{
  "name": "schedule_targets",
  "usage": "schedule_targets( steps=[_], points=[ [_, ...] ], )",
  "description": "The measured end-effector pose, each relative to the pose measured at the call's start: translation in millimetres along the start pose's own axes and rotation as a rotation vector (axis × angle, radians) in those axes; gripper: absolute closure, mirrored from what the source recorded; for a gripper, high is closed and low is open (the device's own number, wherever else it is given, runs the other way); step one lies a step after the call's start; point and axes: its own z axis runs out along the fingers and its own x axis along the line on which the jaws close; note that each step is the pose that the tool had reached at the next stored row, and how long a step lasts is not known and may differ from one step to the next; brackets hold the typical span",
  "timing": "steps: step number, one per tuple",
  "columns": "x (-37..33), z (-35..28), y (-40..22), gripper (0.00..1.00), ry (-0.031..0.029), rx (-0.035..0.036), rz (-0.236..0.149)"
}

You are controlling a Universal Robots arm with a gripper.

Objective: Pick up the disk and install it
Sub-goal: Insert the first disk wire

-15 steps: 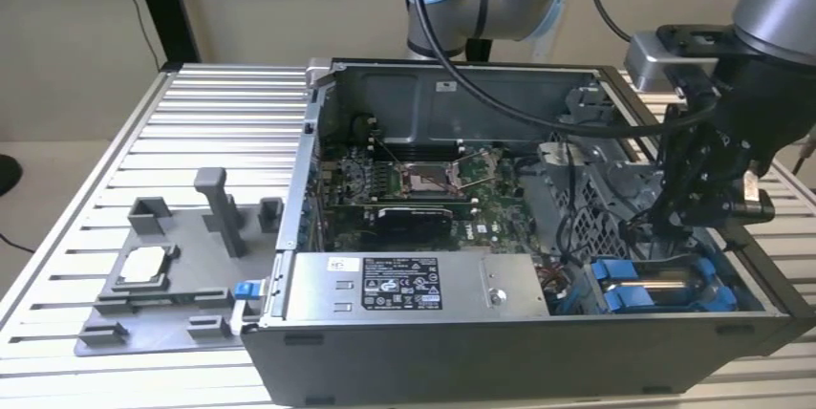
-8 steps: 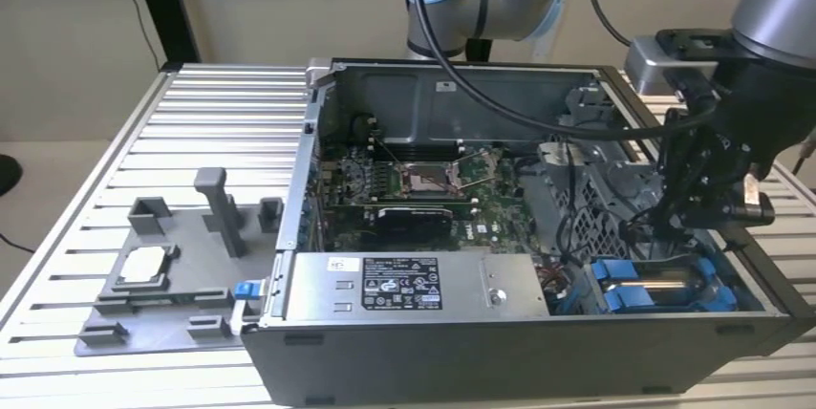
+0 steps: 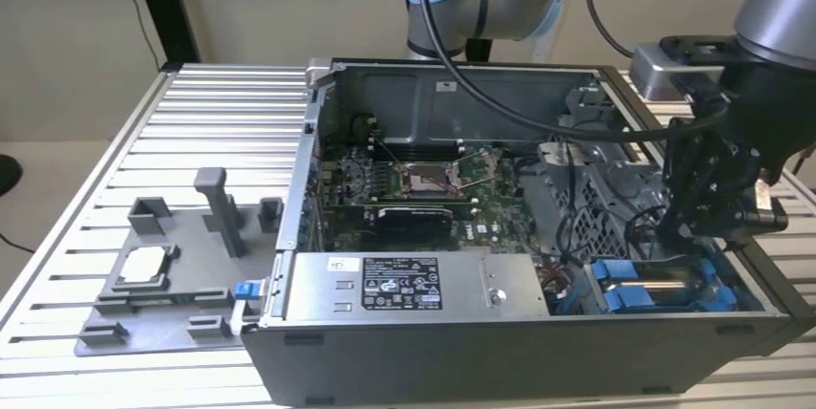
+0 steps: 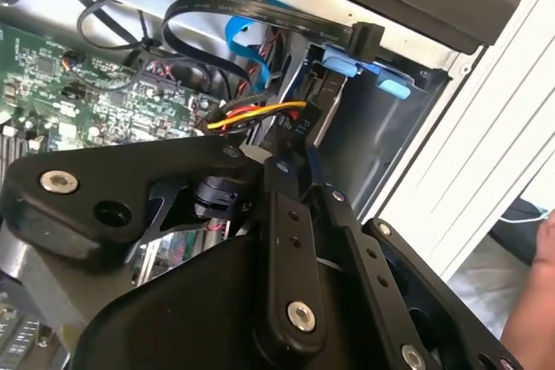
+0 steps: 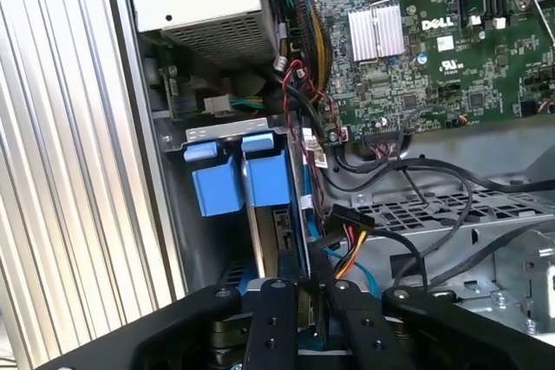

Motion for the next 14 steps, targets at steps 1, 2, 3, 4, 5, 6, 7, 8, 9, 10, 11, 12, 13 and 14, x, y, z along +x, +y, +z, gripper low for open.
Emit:
schedule_targets(
  steps=[1, 2, 3, 4, 5, 6, 7, 8, 9, 10, 11, 12, 13, 14],
  points=[
    [0.2, 0.9, -0.2, 1.00, 0.0019, 0.0002, -0.005],
    [0.2, 2.2, -0.4, 1.00, 0.0021, 0.0003, -0.013],
    [0.2, 3.5, -0.5, 1.00, 0.0019, 0.0003, -0.021],
    [0.2, 5.0, -0.5, 1.00, 0.0017, 0.0006, -0.031],
    [0.0, 6.9, -0.4, 1.00, 0.0010, 0.0014, -0.045],
    [-0.1, 8.6, -0.4, 1.00, 0.0004, 0.0023, -0.059],
    [-0.2, 10.1, -0.3, 1.00, -0.0004, 0.0026, -0.075],
    [-0.2, 10.9, -0.3, 1.00, -0.0004, 0.0024, -0.087],
    [-0.3, 11.4, -0.2, 1.00, 0.0005, 0.0017, -0.095],
    [-0.3, 12.1, -0.1, 1.00, 0.0014, 0.0010, -0.102],
    [-0.3, 12.9, -0.1, 1.00, 0.0018, 0.0008, -0.108],
    [-0.3, 13.6, -0.1, 1.00, 0.0019, 0.0008, -0.114],
    [-0.3, 14.1, -0.1, 1.00, 0.0019, 0.0009, -0.118],
    [-0.3, 14.3, -0.1, 1.00, 0.0019, 0.0011, -0.121]
  ],
)
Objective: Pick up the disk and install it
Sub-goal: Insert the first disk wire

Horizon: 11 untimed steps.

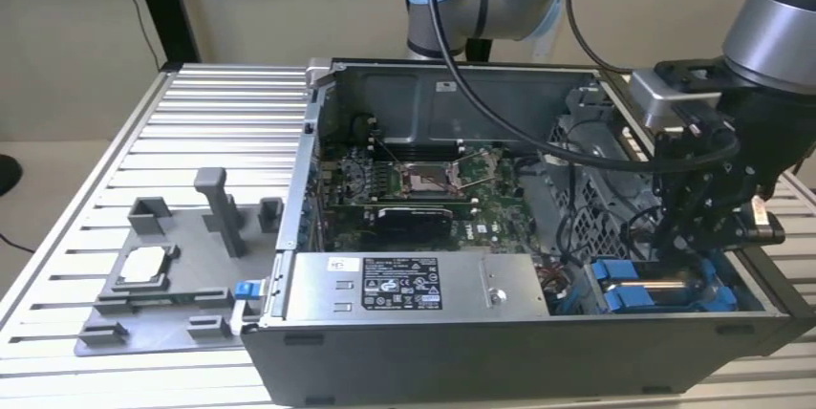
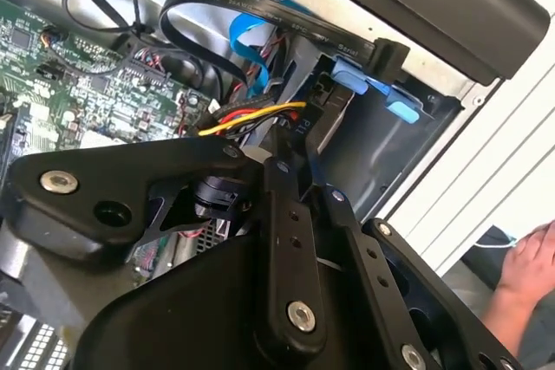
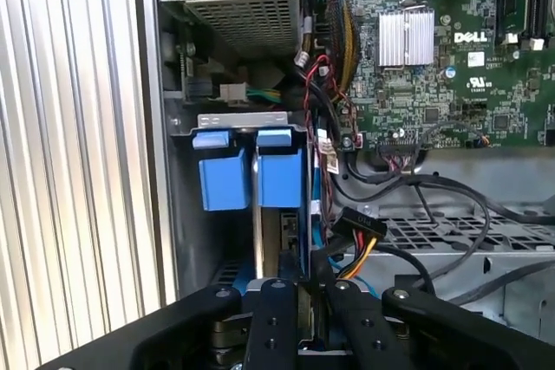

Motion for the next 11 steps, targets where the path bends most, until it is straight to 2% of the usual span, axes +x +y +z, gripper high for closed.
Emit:
schedule_targets(
  steps=[11],
  points=[
    [0.5, 3.9, -0.1, 1.00, 0.0001, 0.0002, -0.001]
  ],
)
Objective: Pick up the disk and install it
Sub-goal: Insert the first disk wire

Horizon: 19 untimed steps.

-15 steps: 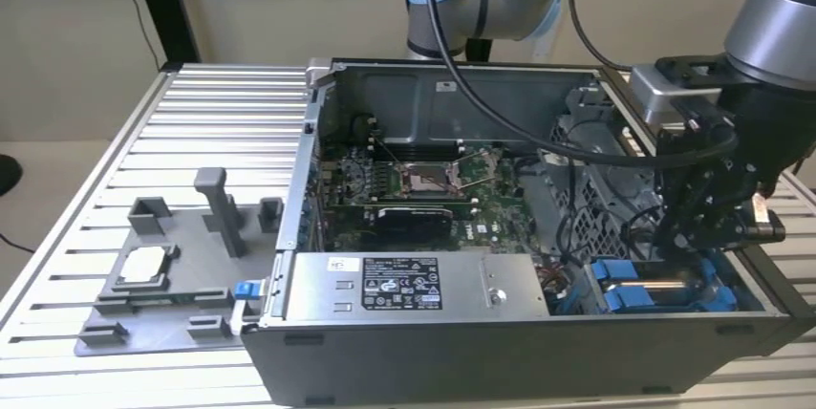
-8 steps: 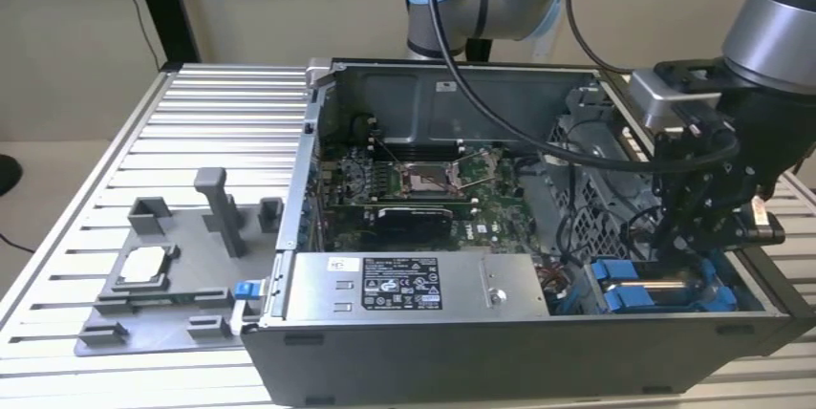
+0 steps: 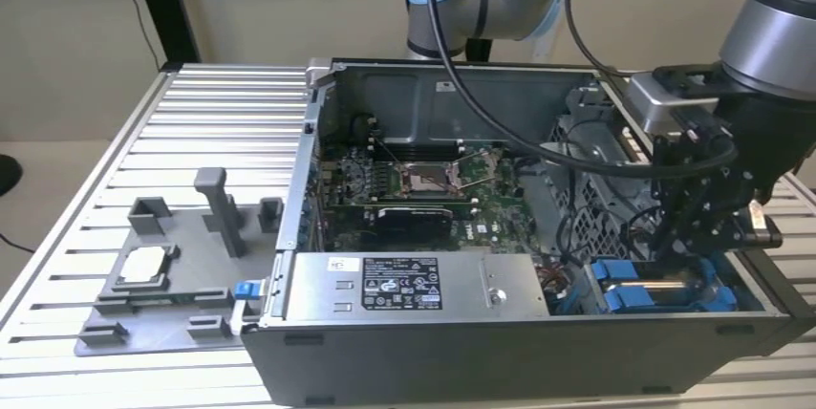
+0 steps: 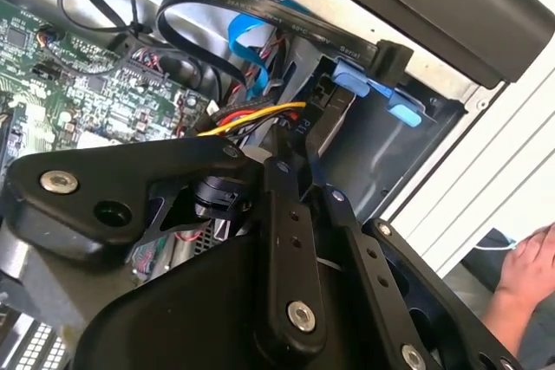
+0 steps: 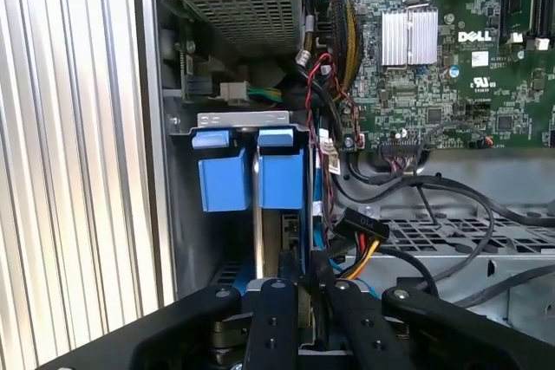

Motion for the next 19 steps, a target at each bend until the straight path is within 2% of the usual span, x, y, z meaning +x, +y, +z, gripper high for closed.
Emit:
schedule_targets(
  steps=[9, 19],
  points=[
    [-0.1, 0.9, -0.5, 1.00, -0.0003, 0.0000, 0.000],
    [-0.3, 7.1, -0.9, 1.00, 0.0001, 0.0000, 0.000]
  ],
)
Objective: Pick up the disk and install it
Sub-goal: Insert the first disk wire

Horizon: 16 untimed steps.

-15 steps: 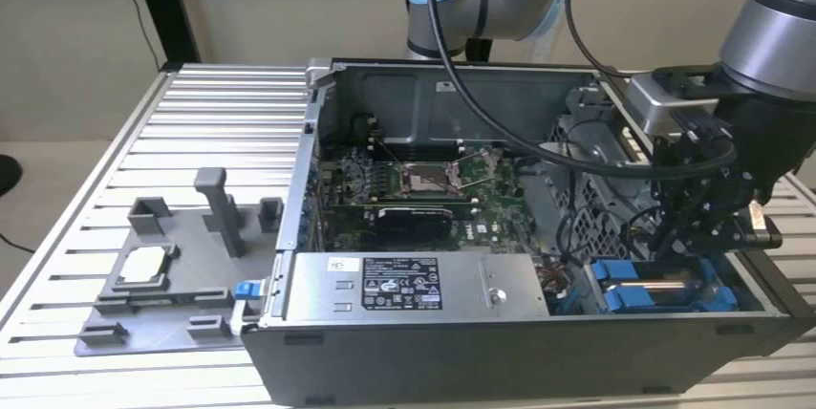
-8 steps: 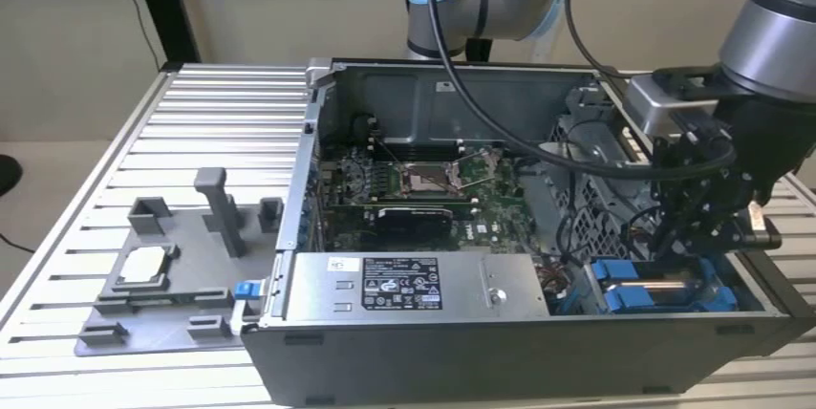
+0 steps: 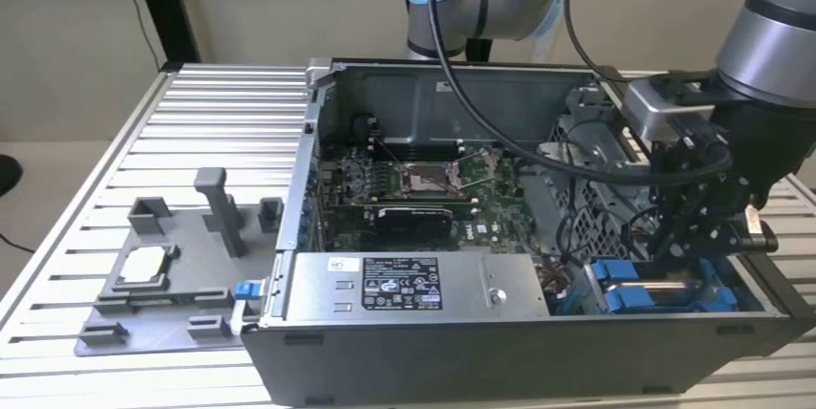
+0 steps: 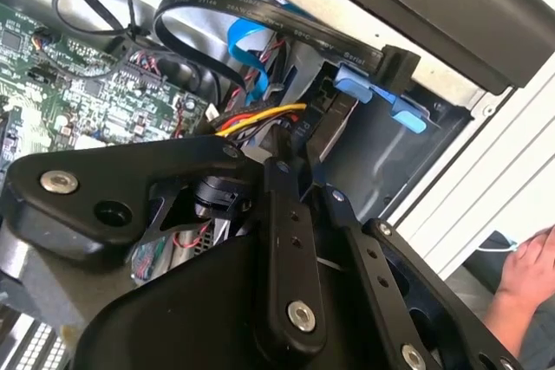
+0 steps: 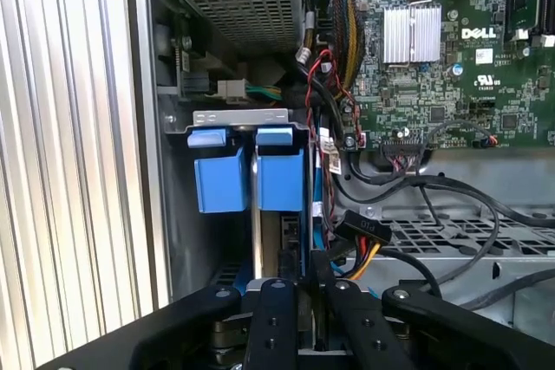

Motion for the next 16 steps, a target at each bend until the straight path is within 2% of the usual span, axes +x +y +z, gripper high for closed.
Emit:
schedule_targets(
  steps=[7, 12, 13, 15, 16],
  points=[
    [0.2, 9.2, -0.1, 1.00, 0.0014, -0.0011, 0.000],
    [-0.1, 10.4, -0.1, 1.00, 0.0020, -0.0016, 0.000],
    [-0.2, 10.2, -0.1, 0.00, 0.0017, -0.0017, 0.000],
    [0.0, 4.3, -0.3, 0.00, -0.0025, -0.0019, 0.000],
    [0.6, -1.8, -0.6, 0.00, 0.0002, -0.0017, 0.000]
  ],
)
